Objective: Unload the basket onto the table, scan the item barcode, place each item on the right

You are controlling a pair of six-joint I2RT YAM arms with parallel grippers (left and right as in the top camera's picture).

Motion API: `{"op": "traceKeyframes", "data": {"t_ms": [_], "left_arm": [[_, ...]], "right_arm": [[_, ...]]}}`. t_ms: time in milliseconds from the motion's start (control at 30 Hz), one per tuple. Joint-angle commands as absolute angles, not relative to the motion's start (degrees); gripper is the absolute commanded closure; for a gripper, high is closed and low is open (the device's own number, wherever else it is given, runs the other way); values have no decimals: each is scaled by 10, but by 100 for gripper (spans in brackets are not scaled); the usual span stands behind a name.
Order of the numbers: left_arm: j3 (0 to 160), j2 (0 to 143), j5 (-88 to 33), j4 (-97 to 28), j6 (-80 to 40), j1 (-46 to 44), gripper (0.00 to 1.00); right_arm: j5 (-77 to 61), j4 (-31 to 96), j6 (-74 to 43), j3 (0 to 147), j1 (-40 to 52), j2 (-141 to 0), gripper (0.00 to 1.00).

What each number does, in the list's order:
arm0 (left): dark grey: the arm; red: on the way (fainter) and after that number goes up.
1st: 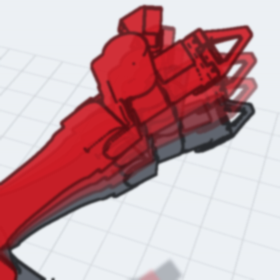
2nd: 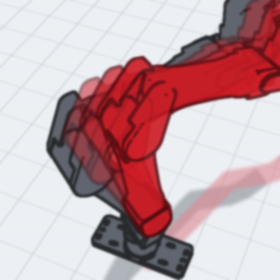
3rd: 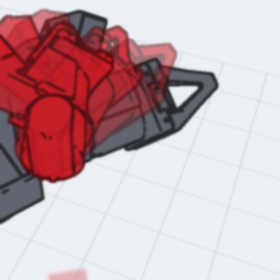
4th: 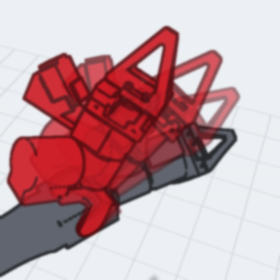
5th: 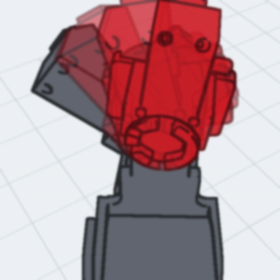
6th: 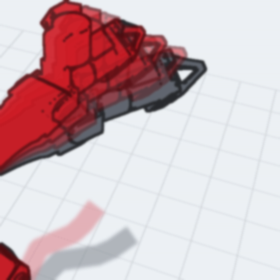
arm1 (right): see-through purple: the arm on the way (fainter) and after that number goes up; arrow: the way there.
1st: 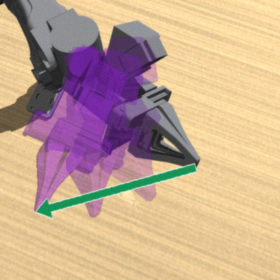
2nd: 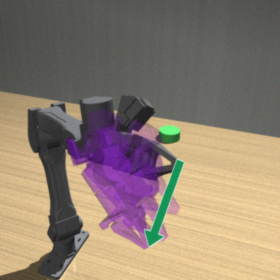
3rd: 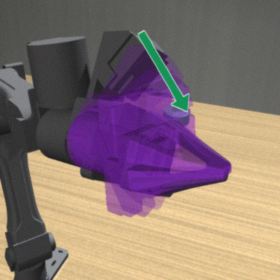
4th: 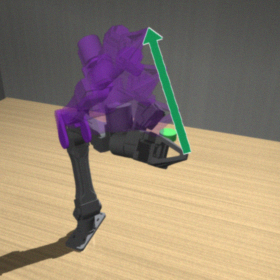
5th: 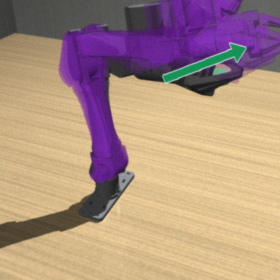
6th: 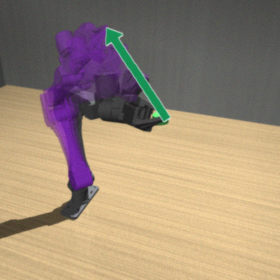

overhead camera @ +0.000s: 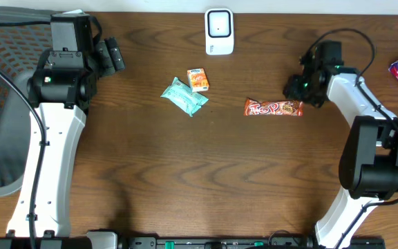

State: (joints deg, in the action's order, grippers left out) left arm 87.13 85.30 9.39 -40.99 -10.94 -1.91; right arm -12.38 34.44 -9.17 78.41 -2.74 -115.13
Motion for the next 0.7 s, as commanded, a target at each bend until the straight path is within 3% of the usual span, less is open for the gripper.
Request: {"op": "traceKeyframes", "data": {"t_ms": [0,133,500,600,633,667], "left_arm": [[872,857,101,-411,-117,-16,2],[872,857,101,-411,-117,-16,2],[872,857,101,-411,-117,-16,2],[872,857,101,-411,-117,-16,2],[872,857,101,-411,-117,-16,2],[872,857,101,-411,-117,-16,3]], "right_arm": [[-140,349,-87,762,-25,-1155,79],[-141,397,-111,762,-25,-1155,99],[-251,561,-92,780,-14,-1141,96],[-228,544,-87,787,-11,-1139,86],[-228,520,-87,786,-9,-1139,56],[-225,508,-87,786,-8,-1139,43]]}}
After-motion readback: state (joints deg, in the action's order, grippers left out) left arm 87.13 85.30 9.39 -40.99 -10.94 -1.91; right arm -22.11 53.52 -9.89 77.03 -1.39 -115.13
